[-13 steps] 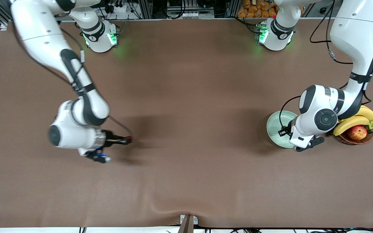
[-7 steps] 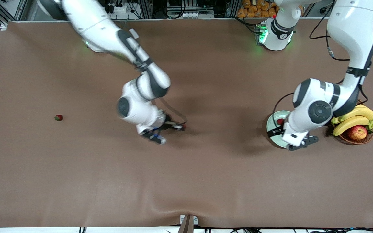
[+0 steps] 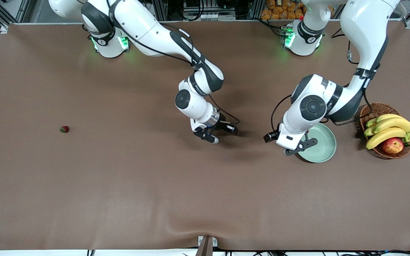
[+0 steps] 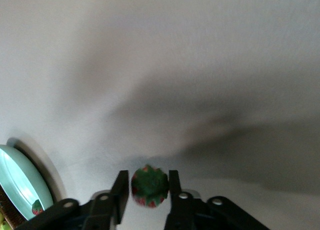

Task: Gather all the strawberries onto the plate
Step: 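Carry the second strawberry mid-table with the right gripper and release, then grasp the second strawberry with the left gripper while the right gripper reaches, then lower the strawberry onto the plate while the right gripper grasps the third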

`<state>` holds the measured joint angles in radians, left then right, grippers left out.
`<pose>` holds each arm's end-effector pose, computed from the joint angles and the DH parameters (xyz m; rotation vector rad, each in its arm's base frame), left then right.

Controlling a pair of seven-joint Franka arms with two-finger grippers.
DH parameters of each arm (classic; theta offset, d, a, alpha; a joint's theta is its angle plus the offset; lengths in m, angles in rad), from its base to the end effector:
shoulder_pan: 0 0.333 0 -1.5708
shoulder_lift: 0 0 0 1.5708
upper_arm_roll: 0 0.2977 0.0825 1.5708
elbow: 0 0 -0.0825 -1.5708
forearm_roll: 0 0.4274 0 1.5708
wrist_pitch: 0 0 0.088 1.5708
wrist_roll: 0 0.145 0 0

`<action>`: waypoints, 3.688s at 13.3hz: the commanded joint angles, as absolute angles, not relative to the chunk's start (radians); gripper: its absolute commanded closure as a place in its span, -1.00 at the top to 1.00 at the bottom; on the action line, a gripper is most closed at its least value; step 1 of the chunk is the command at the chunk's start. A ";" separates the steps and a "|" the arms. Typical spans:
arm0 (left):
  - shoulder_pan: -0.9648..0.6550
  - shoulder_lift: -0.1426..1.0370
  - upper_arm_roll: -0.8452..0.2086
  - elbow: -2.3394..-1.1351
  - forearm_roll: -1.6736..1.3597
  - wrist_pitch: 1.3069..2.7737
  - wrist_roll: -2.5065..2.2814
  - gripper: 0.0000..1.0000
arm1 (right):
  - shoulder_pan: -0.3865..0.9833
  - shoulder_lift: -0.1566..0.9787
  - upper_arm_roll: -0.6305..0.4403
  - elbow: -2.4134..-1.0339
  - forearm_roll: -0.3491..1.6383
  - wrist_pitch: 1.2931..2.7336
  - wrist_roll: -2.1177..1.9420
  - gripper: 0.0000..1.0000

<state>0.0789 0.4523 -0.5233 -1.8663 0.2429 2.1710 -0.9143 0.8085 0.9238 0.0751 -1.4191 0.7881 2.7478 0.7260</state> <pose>0.5934 -0.2610 0.2137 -3.0631 -0.5556 0.1186 0.5186 0.5881 0.1039 -2.4367 0.7047 0.1279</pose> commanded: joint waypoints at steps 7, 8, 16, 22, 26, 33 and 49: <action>-0.037 0.609 -0.526 -1.724 0.230 2.164 -1.121 1.00 | 0.502 0.734 0.069 -1.603 0.828 2.558 0.710 1.00; -0.069 0.633 -0.523 -1.697 0.233 2.164 -1.171 1.00 | 0.438 0.706 0.069 -1.612 0.801 2.460 0.698 1.00; -0.163 0.756 -0.512 -1.655 0.247 2.266 -1.387 1.00 | -0.058 0.551 0.075 -1.603 0.158 1.794 0.185 1.00; -0.201 0.778 -0.482 -1.666 0.247 2.269 -1.410 0.60 | -0.141 0.592 0.066 -1.644 -0.248 1.756 0.124 1.00; -0.199 0.781 -0.482 -1.672 0.247 2.269 -1.414 0.12 | -0.202 0.646 0.061 -1.703 -0.259 1.814 0.085 1.00; -0.134 0.689 -0.483 -1.681 0.249 2.195 -1.286 -0.88 | -0.255 0.667 0.058 -1.729 -0.258 1.825 -0.024 1.00; 0.328 0.577 -0.492 -1.844 0.454 2.103 -0.578 -0.59 | -0.226 0.684 0.060 -1.660 -0.025 1.928 -0.158 -1.00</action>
